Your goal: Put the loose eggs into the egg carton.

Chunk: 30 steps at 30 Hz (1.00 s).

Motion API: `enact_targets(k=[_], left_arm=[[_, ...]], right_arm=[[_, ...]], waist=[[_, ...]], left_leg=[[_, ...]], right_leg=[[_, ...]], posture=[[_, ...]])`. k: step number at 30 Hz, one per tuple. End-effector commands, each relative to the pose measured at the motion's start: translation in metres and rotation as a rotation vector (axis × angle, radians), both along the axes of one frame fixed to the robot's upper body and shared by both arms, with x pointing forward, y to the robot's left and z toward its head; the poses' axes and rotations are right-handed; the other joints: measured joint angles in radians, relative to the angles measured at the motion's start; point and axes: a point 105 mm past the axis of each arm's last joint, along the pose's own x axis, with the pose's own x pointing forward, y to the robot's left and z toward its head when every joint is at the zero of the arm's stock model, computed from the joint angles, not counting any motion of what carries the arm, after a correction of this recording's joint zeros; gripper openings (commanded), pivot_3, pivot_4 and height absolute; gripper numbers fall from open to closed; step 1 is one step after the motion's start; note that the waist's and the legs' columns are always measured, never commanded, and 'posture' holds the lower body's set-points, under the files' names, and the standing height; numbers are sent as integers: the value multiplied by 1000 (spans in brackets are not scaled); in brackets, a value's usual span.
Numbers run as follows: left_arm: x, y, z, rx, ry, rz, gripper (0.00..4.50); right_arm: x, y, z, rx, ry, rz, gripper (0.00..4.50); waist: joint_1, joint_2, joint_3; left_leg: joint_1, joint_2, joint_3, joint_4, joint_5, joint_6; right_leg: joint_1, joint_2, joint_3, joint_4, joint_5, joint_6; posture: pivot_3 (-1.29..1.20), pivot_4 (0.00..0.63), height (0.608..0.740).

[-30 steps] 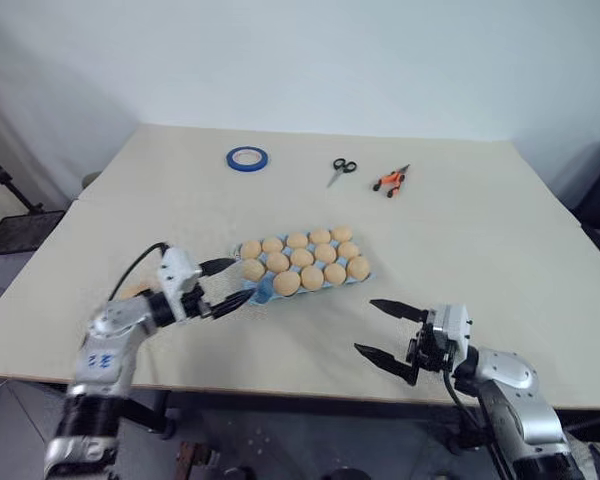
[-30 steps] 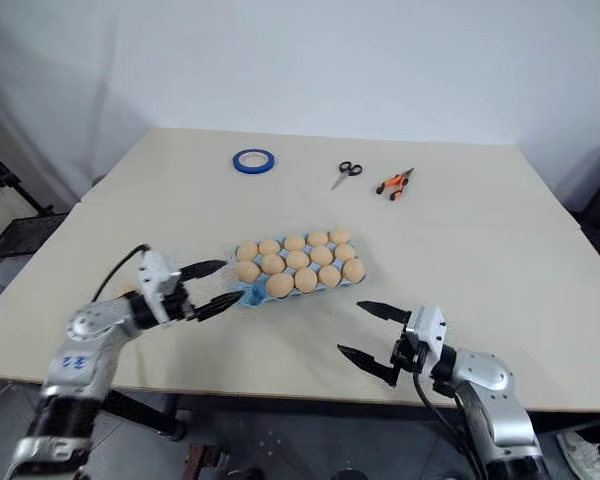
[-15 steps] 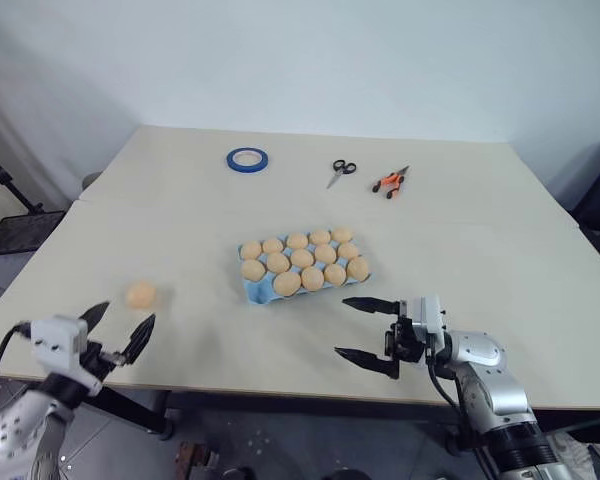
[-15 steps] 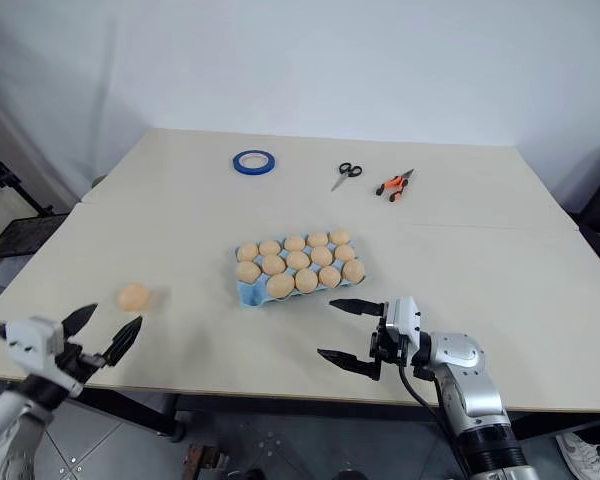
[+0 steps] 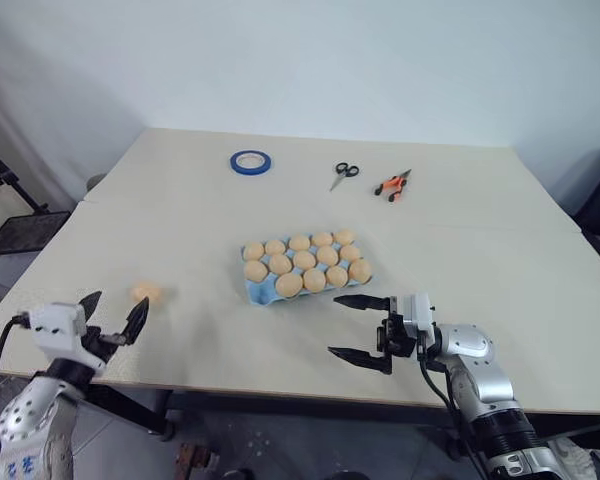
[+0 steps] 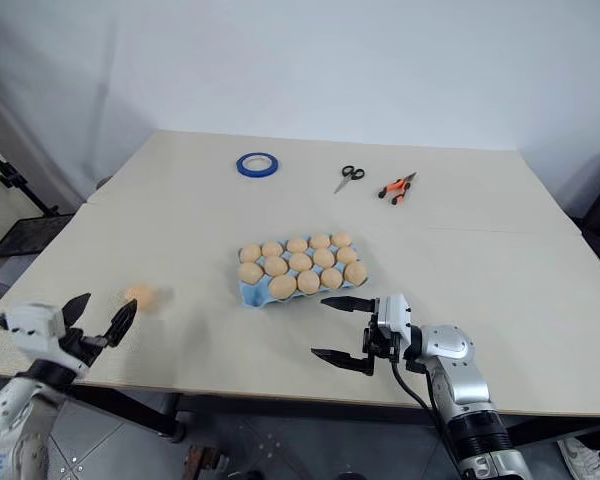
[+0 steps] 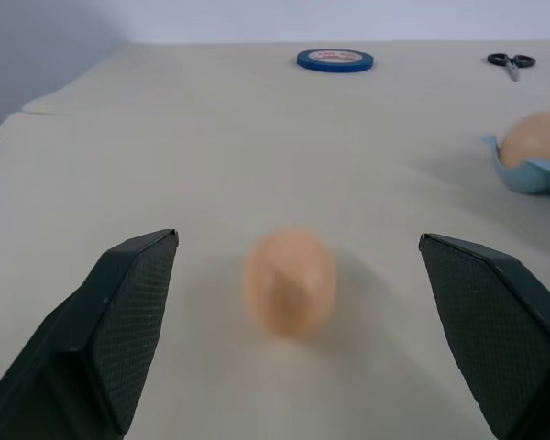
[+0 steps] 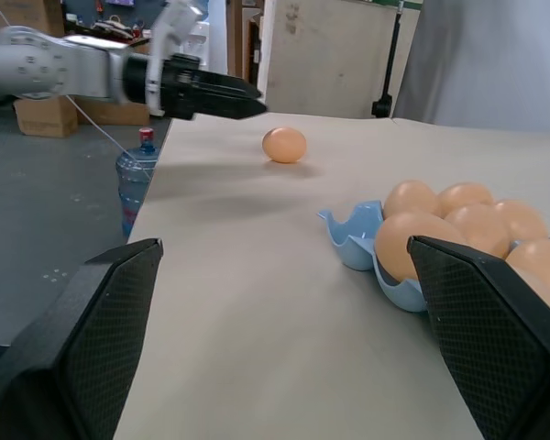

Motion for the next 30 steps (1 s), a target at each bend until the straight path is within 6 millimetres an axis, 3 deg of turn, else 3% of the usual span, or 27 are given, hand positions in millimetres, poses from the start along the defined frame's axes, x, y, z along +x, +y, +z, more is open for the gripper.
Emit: enact_targets(k=[1,6,10,14,16,19,22,26,30], left_arm=[[17,5,-6,56,57,29,4486],[32,-1,-10,42,89,-7,4486],[35,-2,-9,37,93,-20,3226],[37,-16,9,87,28,-112,1990],[39,-36,21,119,-3,-217,1990],[39,-85,37,167,-42,-454,1990],[43,-121,42,223,-41,-622,1990],[54,-151,38,251,-32,-738,1990],[66,-164,40,269,-36,-762,1990]], right_arm=[[-1,0,10,23,-47,-15,4500],[-2,0,13,33,-54,-35,4500],[-4,-1,13,36,-52,-53,4500],[-6,-2,12,37,-50,-69,4500],[-5,-2,13,40,-54,-81,4500],[-4,-3,14,41,-58,-92,4500],[-4,-4,15,41,-63,-105,4500],[-5,-5,13,47,-66,-128,4500],[-6,-7,12,50,-69,-148,4500]], waist=[[-2,0,0],[-2,0,0],[0,0,0],[0,0,0],[1,0,0],[6,0,0],[11,0,0],[5,0,0],[-1,0,0]], left_leg=[[0,1,1,0,1,-1],[0,3,3,0,3,-2],[0,3,4,1,3,-2],[0,3,5,1,3,-2],[0,3,4,1,2,-4],[0,2,4,1,0,-7],[0,1,5,1,0,-7],[1,1,6,1,3,-2],[1,2,8,2,2,-3]], right_leg=[[0,1,1,0,0,0],[-2,3,3,0,-1,0],[-2,3,3,0,-1,1],[-2,3,3,0,-1,1],[-2,3,3,1,-1,1],[-1,2,2,1,-1,1],[-1,2,2,1,-1,1],[-2,3,2,1,-1,1],[-3,5,4,1,-2,2]], posture=[[0,150,740],[0,150,740],[0,150,740],[0,150,740],[0,150,740],[0,150,740],[0,150,740],[0,150,740],[0,150,740]])
